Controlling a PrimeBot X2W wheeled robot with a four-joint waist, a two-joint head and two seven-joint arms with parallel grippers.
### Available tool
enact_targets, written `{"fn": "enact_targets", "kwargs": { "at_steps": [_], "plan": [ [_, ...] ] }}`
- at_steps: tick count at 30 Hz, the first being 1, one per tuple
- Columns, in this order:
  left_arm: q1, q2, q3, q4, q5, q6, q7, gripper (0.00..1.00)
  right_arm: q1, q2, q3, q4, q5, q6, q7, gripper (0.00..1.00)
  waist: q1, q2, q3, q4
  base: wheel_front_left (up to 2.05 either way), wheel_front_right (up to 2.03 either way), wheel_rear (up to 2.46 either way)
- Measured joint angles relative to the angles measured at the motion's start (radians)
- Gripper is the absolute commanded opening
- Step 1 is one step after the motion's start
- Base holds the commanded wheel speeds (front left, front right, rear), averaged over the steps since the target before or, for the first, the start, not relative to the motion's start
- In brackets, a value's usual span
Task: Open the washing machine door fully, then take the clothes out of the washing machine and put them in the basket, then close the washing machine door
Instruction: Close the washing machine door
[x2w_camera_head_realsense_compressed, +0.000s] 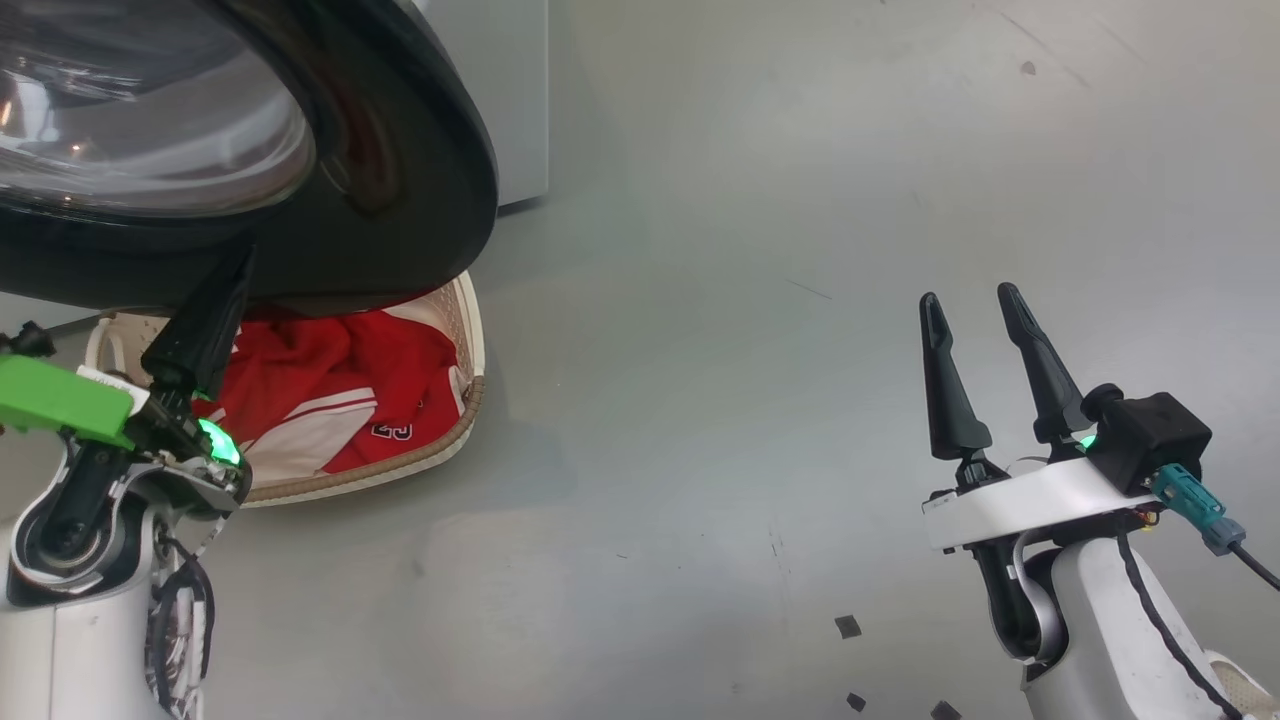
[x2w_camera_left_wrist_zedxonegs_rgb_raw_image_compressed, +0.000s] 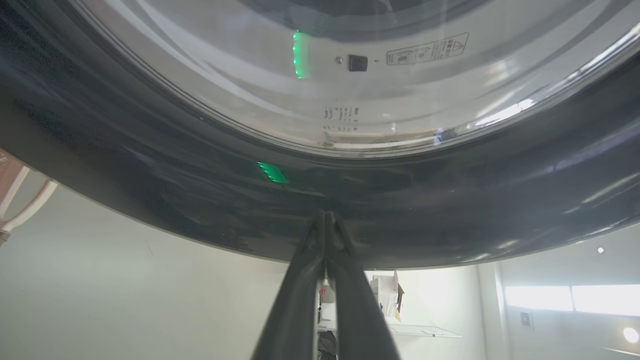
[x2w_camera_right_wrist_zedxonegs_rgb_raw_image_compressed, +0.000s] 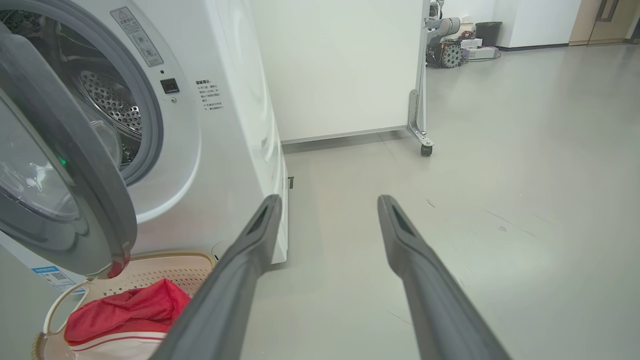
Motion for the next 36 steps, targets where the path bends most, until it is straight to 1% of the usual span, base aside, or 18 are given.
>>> {"fn": "enact_targets", "kwargs": {
  "at_steps": [4,7,8,9,10,11,16,19,21,22,23,29,31,32,33,34,36],
  "plan": [
    [0.053,-0.018,0.029,-0.043,-0.012,0.000,-0.023,0.00,0.004,-0.004,-0.018,0.005,-0.011,0.000,0.000,1.00,0.0000,0.0000,-0.023,0.028,0.00,0.00,0.00],
    [0.084,-0.028,0.036,-0.078,-0.013,0.000,-0.027,0.00,0.014,-0.018,-0.033,0.009,-0.012,0.000,0.000,1.00,0.0000,0.0000,-0.041,0.052,0.00,0.00,0.00],
    [0.096,-0.033,0.040,-0.087,-0.013,0.000,-0.038,0.33,0.017,-0.022,-0.038,0.011,-0.014,-0.001,0.000,1.00,0.0000,0.0000,-0.048,0.061,0.00,0.00,0.00],
    [0.110,-0.039,0.044,-0.095,-0.013,0.000,-0.045,0.53,0.021,-0.025,-0.041,0.012,-0.020,-0.001,0.000,1.00,0.0000,0.0000,-0.054,0.070,0.00,0.00,0.00],
    [0.124,-0.042,0.044,-0.105,-0.013,0.000,-0.045,0.81,0.026,-0.028,-0.043,0.014,-0.022,-0.001,0.000,1.00,0.0000,0.0000,-0.060,0.079,0.00,0.00,0.00],
    [0.138,-0.044,0.044,-0.113,-0.011,0.000,-0.051,1.00,0.031,-0.030,-0.045,0.016,-0.023,-0.001,0.000,1.00,0.0000,0.0000,-0.067,0.088,0.00,0.00,0.00],
    [0.201,-0.050,0.053,-0.150,0.013,0.000,-0.108,1.00,0.054,-0.037,-0.057,0.025,-0.030,-0.001,0.000,1.00,0.0000,0.0000,-0.103,0.132,0.00,0.00,0.00],
    [0.235,-0.049,0.055,-0.184,0.086,0.000,-0.151,1.00,0.067,-0.041,-0.068,0.028,-0.030,-0.002,0.000,1.00,0.0000,0.0000,-0.126,0.157,0.00,0.00,0.00],
    [0.257,-0.046,0.039,-0.218,0.185,0.000,-0.178,1.00,0.078,-0.044,-0.076,0.029,-0.030,-0.010,0.000,1.00,0.0000,0.0000,-0.140,0.174,0.00,0.00,0.00],
    [0.272,-0.040,0.028,-0.247,0.268,0.000,-0.219,1.00,0.084,-0.049,-0.083,0.029,-0.030,-0.010,0.000,1.00,0.0000,0.0000,-0.154,0.190,0.00,0.00,0.00],
    [0.281,-0.027,0.019,-0.263,0.317,0.000,-0.239,1.00,0.087,-0.051,-0.084,0.029,-0.033,-0.010,0.000,1.00,0.0000,0.0000,-0.161,0.197,0.00,0.00,0.00],
    [0.337,0.088,-0.049,-0.338,0.644,0.000,-0.389,1.00,0.102,-0.057,-0.089,0.029,-0.039,-0.017,0.000,1.00,0.0000,0.0000,-0.206,0.234,0.00,0.00,0.00],
    [0.360,0.116,-0.073,-0.356,0.749,-0.001,-0.446,1.00,0.111,-0.059,-0.093,0.029,-0.040,-0.017,0.000,1.00,0.0000,0.0000,-0.220,0.244,0.00,0.00,0.00],
    [0.371,0.141,-0.092,-0.363,0.810,-0.001,-0.477,1.00,0.114,-0.060,-0.095,0.028,-0.041,-0.018,0.000,1.00,0.0000,0.0000,-0.226,0.248,0.00,0.00,0.00],
    [0.384,0.178,-0.112,-0.367,0.871,-0.001,-0.499,1.00,0.116,-0.061,-0.096,0.028,-0.043,-0.018,0.000,1.00,0.0000,0.0000,-0.232,0.253,0.00,0.00,0.00],
    [0.394,0.187,-0.108,-0.369,0.920,-0.001,-0.535,1.00,0.117,-0.062,-0.096,0.028,-0.044,-0.017,0.000,1.00,0.0000,0.0000,-0.237,0.256,0.00,0.00,0.00],
    [0.413,0.188,-0.114,-0.361,1.009,-0.001,-0.580,1.00,0.117,-0.065,-0.094,0.026,-0.055,-0.018,0.000,1.00,0.0000,0.0000,-0.248,0.262,0.00,0.00,0.00]
  ]
}}
